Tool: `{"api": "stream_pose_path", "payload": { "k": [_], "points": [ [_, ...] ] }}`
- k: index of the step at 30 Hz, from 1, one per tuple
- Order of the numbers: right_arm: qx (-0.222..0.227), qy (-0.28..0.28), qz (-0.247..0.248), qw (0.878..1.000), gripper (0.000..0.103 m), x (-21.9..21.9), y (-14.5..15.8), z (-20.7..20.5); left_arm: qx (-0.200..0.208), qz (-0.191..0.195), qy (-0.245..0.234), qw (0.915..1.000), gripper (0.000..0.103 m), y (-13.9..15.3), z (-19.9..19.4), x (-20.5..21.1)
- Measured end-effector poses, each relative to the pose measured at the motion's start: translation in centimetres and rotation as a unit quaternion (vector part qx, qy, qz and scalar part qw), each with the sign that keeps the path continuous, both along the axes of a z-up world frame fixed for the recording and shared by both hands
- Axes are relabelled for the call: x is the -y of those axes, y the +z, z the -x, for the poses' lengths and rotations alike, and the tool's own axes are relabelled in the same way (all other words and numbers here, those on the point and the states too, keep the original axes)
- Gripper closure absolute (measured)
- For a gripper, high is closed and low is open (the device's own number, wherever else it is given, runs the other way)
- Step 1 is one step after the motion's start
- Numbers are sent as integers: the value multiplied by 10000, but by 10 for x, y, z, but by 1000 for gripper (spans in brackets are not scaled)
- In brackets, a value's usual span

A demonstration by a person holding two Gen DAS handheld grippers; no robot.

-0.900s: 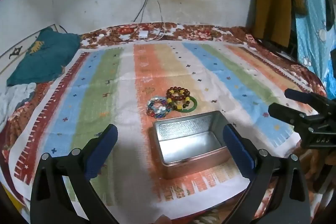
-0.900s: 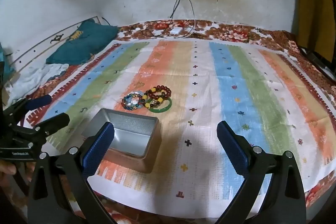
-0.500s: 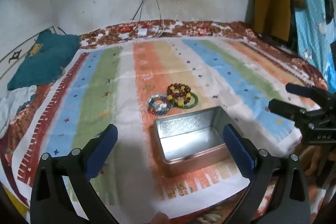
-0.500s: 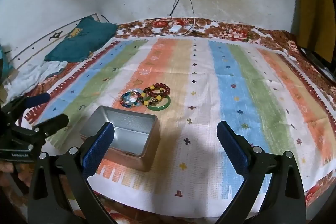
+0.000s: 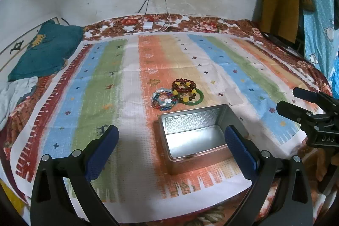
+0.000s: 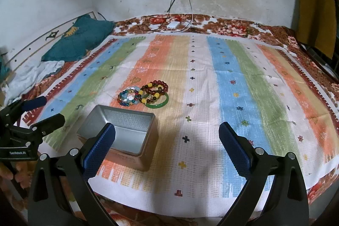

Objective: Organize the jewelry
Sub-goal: 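Move both tools toward the bracelet cluster beside the silver tin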

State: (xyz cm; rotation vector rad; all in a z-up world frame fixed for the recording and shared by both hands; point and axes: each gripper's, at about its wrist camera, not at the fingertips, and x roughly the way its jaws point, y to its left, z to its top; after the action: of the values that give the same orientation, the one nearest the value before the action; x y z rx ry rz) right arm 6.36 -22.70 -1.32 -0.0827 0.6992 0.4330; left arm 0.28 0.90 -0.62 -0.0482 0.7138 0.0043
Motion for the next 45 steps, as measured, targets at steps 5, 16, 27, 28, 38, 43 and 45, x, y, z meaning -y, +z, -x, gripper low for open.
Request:
{"api": "stream_pose_path", "payload": {
  "k": [5, 16, 27, 28, 38, 43, 45],
  "points": [
    [-30, 83, -59, 9999, 4, -1, -1, 0, -92, 52, 76, 9999, 6, 0, -2, -4],
    [-70, 178, -86, 9998, 4, -2, -1, 0, -163, -36, 110, 9998, 6, -3, -4, -3],
    [-82, 93, 91, 9999, 4, -6, -2, -3, -136, -38, 224, 9996, 6, -3, -3, -9],
    [-88, 86, 99, 9999, 4, -6, -2, -3, -144, -53, 234, 9996, 6, -2, -3, -9],
    [-171, 15, 138, 9998, 4, -8, -4, -7, -276, 85, 240, 9993, 6, -5, -8, -16],
    [-269, 92, 70, 9996, 4, -10, -4, -15, -383, 100, 203, 9990, 6, -11, -15, -14],
    [-278, 136, 85, 9995, 4, -13, -4, -18, -435, 158, 187, 9988, 6, -13, -18, -17]
  ]
}}
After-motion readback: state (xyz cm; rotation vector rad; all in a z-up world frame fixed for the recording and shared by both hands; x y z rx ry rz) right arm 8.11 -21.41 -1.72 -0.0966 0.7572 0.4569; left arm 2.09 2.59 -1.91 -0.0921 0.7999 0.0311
